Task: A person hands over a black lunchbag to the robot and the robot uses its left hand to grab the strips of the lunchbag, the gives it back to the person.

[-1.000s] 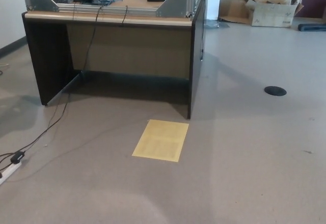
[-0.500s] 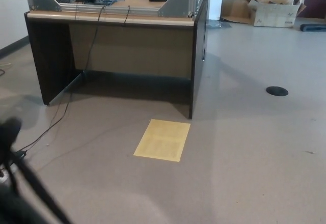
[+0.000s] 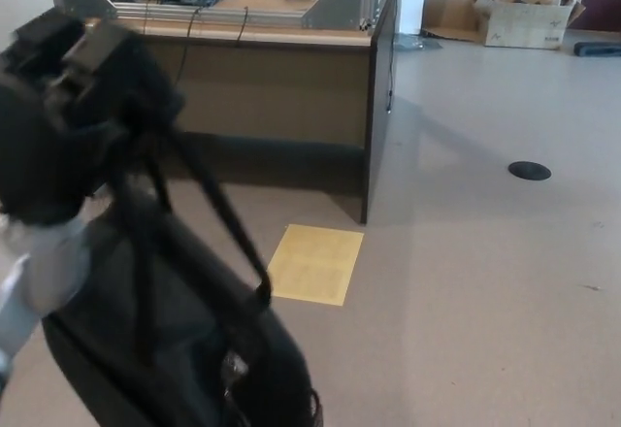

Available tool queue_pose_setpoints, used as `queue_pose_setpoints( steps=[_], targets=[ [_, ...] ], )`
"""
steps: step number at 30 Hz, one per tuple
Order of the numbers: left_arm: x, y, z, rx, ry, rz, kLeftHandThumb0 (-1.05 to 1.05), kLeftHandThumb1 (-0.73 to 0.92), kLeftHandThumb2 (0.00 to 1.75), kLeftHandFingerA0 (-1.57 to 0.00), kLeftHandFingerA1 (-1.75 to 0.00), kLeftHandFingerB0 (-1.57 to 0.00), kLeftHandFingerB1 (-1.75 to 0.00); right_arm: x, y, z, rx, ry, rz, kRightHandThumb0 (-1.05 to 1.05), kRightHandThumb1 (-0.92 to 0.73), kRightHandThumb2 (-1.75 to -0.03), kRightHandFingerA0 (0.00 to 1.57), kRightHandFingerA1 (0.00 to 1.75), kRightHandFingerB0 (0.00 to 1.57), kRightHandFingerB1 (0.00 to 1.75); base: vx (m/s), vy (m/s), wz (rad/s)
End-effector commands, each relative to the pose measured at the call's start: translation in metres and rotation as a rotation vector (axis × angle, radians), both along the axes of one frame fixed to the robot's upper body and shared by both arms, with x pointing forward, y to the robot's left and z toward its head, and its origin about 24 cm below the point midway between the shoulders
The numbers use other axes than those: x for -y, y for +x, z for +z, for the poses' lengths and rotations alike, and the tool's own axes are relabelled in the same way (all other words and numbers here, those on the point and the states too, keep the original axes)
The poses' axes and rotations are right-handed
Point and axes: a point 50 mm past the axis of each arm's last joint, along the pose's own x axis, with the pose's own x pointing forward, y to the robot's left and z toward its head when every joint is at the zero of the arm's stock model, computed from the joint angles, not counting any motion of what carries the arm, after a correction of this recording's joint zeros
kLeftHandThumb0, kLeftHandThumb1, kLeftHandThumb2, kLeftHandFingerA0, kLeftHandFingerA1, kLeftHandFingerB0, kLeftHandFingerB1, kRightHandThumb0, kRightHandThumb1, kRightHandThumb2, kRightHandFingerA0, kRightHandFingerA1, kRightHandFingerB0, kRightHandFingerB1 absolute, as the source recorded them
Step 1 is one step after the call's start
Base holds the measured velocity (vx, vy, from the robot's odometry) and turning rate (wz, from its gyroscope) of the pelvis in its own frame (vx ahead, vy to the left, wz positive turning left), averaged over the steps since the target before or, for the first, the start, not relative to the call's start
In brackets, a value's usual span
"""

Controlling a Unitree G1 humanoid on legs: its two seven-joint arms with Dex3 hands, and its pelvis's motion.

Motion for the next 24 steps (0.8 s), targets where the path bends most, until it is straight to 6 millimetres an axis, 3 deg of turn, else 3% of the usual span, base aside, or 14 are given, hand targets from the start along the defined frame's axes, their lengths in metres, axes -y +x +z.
queue_pose_setpoints(
  steps=[1,2,4,5,6,8,9,10,11,18,19,22,23,24],
  targets=[
    [0.039,0.021,0.034,-0.005,0.07,0.057,-0.32,0.59,0.57,-0.88,-1.75,-0.66,-1.69,0.005,0.003,0.006,0.033,-0.009,-0.006,-0.69,-0.65,-1.05,0.38,0.57,0.35,0.52,0.0,0.0,0.0],
    [0.056,0.026,0.037,0.004,0.09,0.105,-0.42,0.41,0.84,-1.19,-1.41,-0.97,-1.3,0.005,0.003,0.006,0.028,-0.014,-0.008,-0.71,-0.65,-1.06,0.39,0.57,0.33,0.52,0.0,0.0,0.0],
    [0.071,0.03,0.04,0.006,0.103,0.115,-0.42,0.42,0.84,-1.21,-1.41,-0.98,-1.29,0.004,0.002,0.005,0.028,-0.015,-0.004,-0.7,-0.65,-1.06,0.39,0.58,0.34,0.52,0.0,0.0,0.0],
    [0.076,0.032,0.041,-0.007,0.112,0.091,-0.39,0.42,0.84,-1.19,-1.41,-0.97,-1.29,0.004,0.003,0.006,0.031,-0.01,-0.003,-0.74,-0.83,-0.65,0.43,0.44,0.42,0.4,0.0,0.0,0.0],
    [0.082,0.033,0.044,-0.006,0.119,0.09,-0.32,0.59,0.58,-0.87,-1.75,-0.7,-1.65,0.003,0.005,0.008,0.037,-0.007,-0.001,-0.74,-0.84,-0.65,0.44,0.45,0.41,0.4,0.0,0.0,0.0],
    [0.088,0.034,0.047,-0.021,0.131,0.052,-0.29,0.58,0.57,-0.87,-1.75,-0.71,-1.64,0.003,0.005,0.008,0.04,-0.006,0.003,-0.73,-0.83,-0.65,0.43,0.44,0.42,0.4,0.0,0.0,0.0],
    [0.091,0.035,0.048,-0.027,0.132,0.053,-0.32,0.55,0.58,-0.87,-1.75,-0.72,-1.61,0.003,0.004,0.007,0.035,-0.01,0.005,-0.7,-0.65,-1.06,0.4,0.57,0.34,0.52,0.0,0.0,0.0],
    [0.095,0.036,0.048,-0.032,0.133,0.062,-0.32,0.55,0.58,-0.87,-1.75,-0.72,-1.61,0.003,0.002,0.006,0.029,-0.015,0.008,-0.7,-0.65,-1.06,0.4,0.57,0.34,0.52,0.0,0.0,0.0],
    [0.105,0.037,0.051,-0.053,0.148,0.068,-0.32,0.55,0.57,-0.84,-1.75,-0.7,-1.62,0.003,0.001,0.005,0.029,-0.017,0.009,-0.72,-0.84,-0.65,0.44,0.45,0.44,0.41,0.0,0.0,0.0],
    [0.13,0.037,0.054,-0.047,0.169,0.035,-0.35,0.59,0.58,-0.85,-1.75,-0.7,-1.64,0.0,0.003,0.005,0.026,-0.011,0.016,-0.76,-0.85,-0.66,0.44,0.45,0.42,0.39,0.0,0.0,0.0],
    [0.141,0.035,0.047,-0.078,0.173,-0.01,-0.42,0.41,0.83,-1.15,-1.39,-0.93,-1.27,0.0,0.003,0.005,0.027,0.003,0.007,-0.75,-0.79,-0.68,0.43,0.45,0.4,0.39,0.0,0.0,0.0],
    [0.154,0.034,0.035,-0.115,0.191,-0.033,-0.39,0.38,0.79,-1.19,-1.42,-0.91,-1.24,0.0,-0.006,-0.001,0.012,0.0,0.006,-0.73,-0.79,-0.68,0.43,0.45,0.39,0.4,0.0,0.0,0.0],
    [0.158,0.034,0.031,-0.121,0.2,-0.032,-0.42,0.53,0.56,-0.97,-1.59,-0.91,-1.28,0.0,-0.01,-0.003,0.004,0.0,0.007,-0.72,-0.79,-0.67,0.42,0.44,0.39,0.39,0.0,0.0,0.0],
    [0.16,0.033,0.029,-0.124,0.204,-0.03,-0.42,0.53,0.56,-0.97,-1.59,-0.91,-1.28,-0.001,-0.011,-0.005,-0.002,0.002,0.008,-0.72,-0.79,-0.67,0.42,0.44,0.39,0.39,0.0,0.0,0.0]
  ],
)
